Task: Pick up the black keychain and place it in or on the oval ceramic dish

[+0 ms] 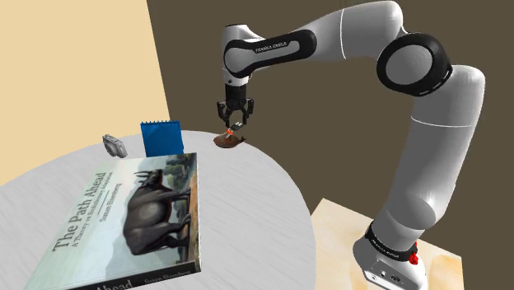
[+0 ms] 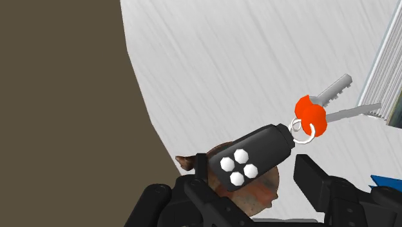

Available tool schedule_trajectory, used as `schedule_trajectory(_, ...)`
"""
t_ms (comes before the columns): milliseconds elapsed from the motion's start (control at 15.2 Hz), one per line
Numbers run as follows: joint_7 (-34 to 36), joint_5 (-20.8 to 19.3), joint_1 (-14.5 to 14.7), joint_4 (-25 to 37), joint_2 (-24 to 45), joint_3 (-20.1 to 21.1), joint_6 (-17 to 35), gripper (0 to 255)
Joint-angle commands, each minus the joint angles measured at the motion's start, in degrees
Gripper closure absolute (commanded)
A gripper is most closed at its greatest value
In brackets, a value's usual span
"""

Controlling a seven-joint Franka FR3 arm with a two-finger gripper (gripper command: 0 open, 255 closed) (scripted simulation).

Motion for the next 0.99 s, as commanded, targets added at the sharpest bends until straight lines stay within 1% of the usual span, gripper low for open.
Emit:
schedule_trajectory(0,-1.18,-0.8,-0.44,4.9,3.65,-0.64,-1.33,255)
schedule_trajectory(198,-3.12,-1.85,-1.03,13.87,9.63,-1.6,-4.4,255)
schedule_trajectory(462,-5.61,-3.25,-1.44,28.48,18.85,-2.55,-9.86,255)
schedule_trajectory(594,-5.44,-3.49,-1.88,26.74,18.76,-2.11,-8.26,255)
schedule_trajectory(924,-4.1,-5.94,-5.17,22.92,19.2,2.16,-4.62,255)
